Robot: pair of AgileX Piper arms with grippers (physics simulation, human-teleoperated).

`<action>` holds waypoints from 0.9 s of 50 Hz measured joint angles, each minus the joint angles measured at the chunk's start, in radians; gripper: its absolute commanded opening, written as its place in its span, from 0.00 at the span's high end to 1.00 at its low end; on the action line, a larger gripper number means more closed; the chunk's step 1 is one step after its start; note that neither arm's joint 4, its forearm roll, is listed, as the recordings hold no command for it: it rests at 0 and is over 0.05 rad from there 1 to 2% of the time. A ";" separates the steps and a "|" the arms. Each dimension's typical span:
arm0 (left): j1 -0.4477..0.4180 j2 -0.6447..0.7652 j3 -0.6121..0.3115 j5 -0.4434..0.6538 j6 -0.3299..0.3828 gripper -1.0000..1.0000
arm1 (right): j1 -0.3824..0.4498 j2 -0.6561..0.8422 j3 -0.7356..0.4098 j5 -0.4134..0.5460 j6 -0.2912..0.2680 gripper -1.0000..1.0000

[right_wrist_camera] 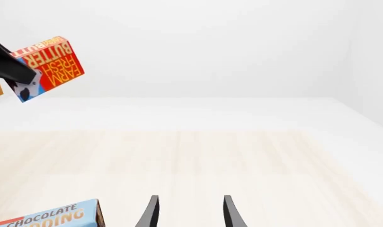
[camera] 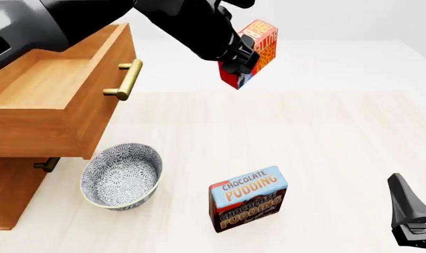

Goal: Put the butter at the back in the top drawer of the cabinet and close it.

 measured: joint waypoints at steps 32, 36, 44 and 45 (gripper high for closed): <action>0.138 -0.159 0.068 0.053 0.054 1.00 | 0.000 0.000 0.000 0.000 0.000 0.00; 0.155 -0.175 0.076 0.058 0.061 1.00 | 0.000 0.000 0.000 0.000 0.000 0.00; 0.194 -0.216 0.099 0.068 0.080 1.00 | 0.000 0.000 0.000 0.000 0.000 0.00; 0.199 -0.221 0.102 0.070 0.083 1.00 | 0.000 0.000 0.000 0.000 0.000 0.00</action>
